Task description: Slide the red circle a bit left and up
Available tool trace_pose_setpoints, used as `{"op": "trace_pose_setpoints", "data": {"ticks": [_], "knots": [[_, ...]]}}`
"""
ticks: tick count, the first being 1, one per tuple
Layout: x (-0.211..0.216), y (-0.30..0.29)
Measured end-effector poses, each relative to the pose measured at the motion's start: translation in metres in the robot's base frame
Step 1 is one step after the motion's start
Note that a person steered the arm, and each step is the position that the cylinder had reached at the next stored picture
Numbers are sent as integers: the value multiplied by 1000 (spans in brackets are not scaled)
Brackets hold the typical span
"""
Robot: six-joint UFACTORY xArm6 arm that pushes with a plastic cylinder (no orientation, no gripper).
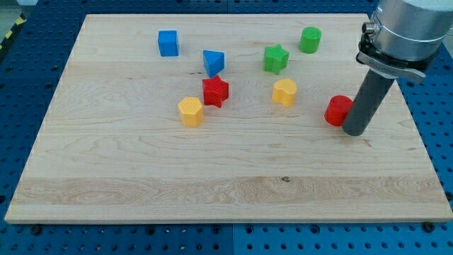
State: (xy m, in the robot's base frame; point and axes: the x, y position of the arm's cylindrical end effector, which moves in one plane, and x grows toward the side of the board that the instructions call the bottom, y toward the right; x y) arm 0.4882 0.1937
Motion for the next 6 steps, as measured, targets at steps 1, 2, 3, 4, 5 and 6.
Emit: {"op": "trace_pose_setpoints", "data": {"ticks": [1, 2, 3, 4, 5, 6], "knots": [[0, 26], [0, 55], [-7, 51], [-17, 25], [-18, 1], [-18, -12]]}}
